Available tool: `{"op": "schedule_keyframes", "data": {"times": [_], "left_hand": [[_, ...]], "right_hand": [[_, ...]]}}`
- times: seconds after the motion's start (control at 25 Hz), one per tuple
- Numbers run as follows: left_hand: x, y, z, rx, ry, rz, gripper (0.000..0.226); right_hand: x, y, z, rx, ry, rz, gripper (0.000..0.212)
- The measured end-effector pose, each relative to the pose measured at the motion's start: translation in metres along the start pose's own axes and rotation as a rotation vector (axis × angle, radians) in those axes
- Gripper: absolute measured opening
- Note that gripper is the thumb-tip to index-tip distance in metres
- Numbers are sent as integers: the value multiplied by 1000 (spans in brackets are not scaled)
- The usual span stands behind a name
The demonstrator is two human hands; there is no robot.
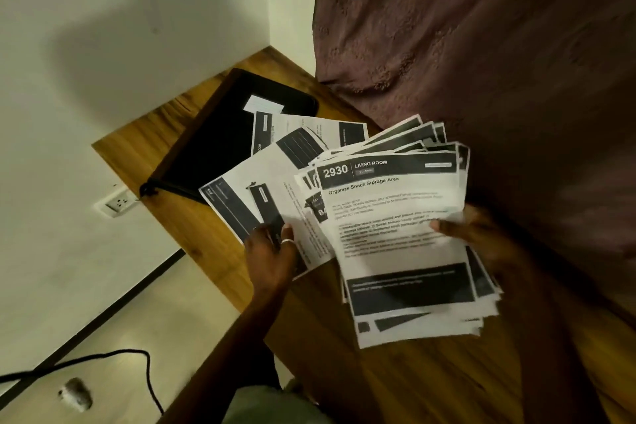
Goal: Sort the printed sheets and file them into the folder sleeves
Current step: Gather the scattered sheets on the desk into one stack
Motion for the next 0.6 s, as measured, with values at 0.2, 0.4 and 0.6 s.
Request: {"op": "schedule_keyframes", "data": {"times": [0.2,0.4,0.6], "left_hand": [[49,-3,10,450,-165,21,70],[74,-5,8,300,-65,87,40],[65,-10,13,242,-18,71,17]], "right_hand": [[32,28,-12,-170,91,-13,22],[47,31,-36,-206,127,3,26],[69,41,-62,-318,256,21,31]]}}
Point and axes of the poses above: each hand's wrist, its own x-axis towards the middle knuckle, its own z-axis out of the back of the hand, y = z × x, the point moved 9 cm from there along x, towards the middle knuckle, and after that the axes turned 10 degrees about z, right-handed, at the moved point
